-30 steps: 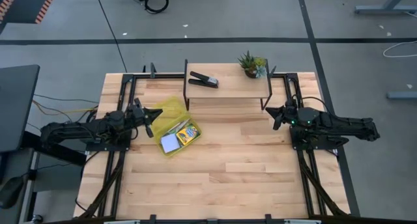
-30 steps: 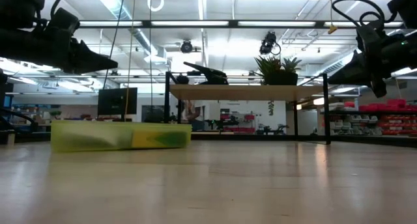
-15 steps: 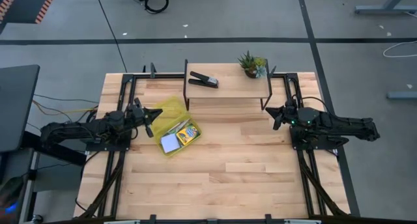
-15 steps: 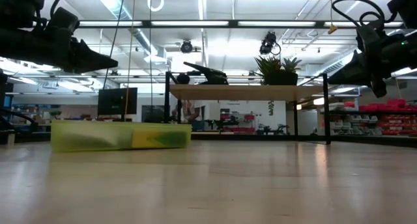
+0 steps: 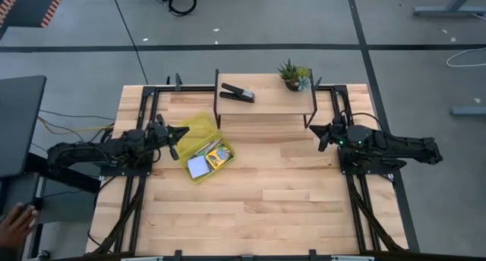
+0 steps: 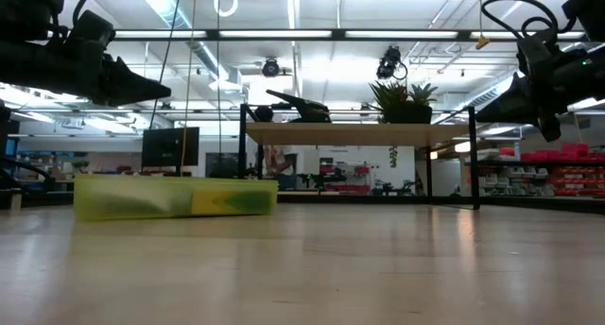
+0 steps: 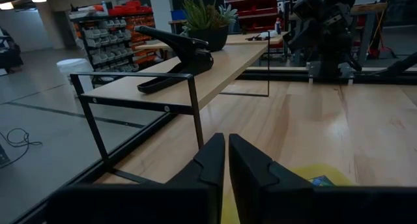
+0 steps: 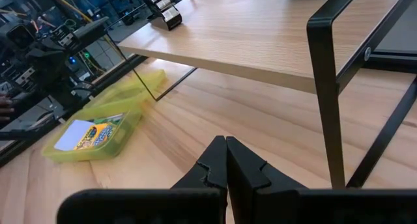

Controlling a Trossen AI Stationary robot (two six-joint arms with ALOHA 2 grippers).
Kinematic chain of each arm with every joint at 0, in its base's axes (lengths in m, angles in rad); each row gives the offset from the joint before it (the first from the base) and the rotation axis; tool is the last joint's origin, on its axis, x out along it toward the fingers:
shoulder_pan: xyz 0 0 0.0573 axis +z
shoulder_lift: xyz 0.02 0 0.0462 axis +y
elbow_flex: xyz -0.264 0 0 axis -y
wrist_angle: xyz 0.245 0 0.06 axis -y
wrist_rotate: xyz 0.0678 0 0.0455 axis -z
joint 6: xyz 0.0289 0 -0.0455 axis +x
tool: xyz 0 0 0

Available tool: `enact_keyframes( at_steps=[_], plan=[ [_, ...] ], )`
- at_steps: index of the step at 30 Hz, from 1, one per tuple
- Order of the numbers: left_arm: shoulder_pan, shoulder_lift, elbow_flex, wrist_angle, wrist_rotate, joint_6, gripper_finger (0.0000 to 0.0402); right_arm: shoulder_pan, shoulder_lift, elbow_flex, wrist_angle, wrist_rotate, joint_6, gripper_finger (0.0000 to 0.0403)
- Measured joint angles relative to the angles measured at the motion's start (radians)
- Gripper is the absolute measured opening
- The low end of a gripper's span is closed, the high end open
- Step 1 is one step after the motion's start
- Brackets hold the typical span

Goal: Pack school essentials
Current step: Return to Home Position

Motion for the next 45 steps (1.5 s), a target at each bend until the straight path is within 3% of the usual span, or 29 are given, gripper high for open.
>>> enact_keyframes(
  at_steps=[45],
  plan=[
    [0.000, 0.000, 0.000, 0.000, 0.000, 0.000, 0.0040, 0.000, 0.000, 0.000, 0.000, 0.000, 0.000, 0.0008]
  ],
)
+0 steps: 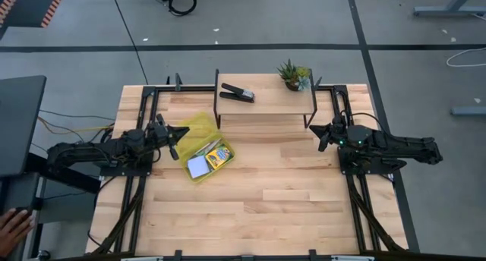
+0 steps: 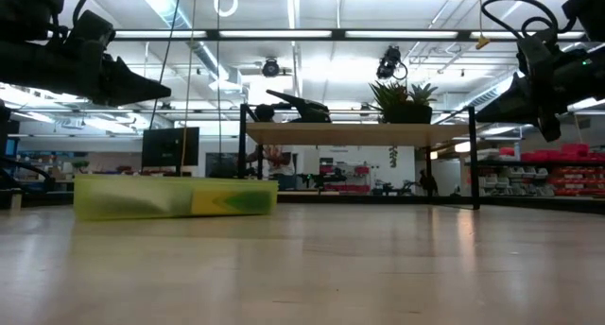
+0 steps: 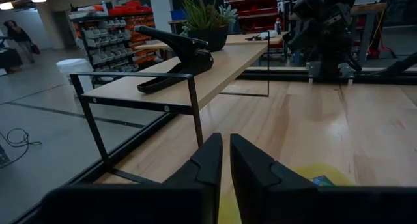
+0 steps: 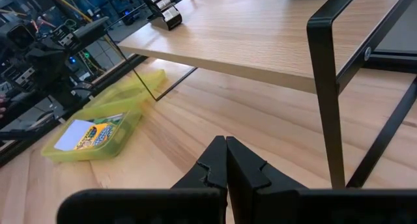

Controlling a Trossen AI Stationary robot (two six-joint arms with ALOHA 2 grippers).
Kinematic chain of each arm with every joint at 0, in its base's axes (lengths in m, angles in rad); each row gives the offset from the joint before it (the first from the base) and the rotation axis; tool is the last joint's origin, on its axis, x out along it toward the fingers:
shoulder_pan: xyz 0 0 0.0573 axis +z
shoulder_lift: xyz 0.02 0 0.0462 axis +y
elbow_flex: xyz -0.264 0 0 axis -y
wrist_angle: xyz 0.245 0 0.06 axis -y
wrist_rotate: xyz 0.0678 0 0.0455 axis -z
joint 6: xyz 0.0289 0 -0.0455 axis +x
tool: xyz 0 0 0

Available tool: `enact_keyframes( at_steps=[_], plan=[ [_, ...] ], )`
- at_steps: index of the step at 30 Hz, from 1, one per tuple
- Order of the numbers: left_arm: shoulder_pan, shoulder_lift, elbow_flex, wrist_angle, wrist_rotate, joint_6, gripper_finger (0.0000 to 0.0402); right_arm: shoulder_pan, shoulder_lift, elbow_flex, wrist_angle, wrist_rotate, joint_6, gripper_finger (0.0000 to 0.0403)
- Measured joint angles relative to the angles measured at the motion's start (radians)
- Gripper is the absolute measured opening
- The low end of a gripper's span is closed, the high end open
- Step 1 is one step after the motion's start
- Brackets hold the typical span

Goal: Pack school essentials
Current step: Return to Home Position

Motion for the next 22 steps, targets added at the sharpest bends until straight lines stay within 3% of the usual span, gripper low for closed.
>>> enact_keyframes(
  at_steps=[22],
  plan=[
    [0.000, 0.000, 0.000, 0.000, 0.000, 0.000, 0.0039, 0.000, 0.000, 0.000, 0.000, 0.000, 0.000, 0.0008]
  ],
)
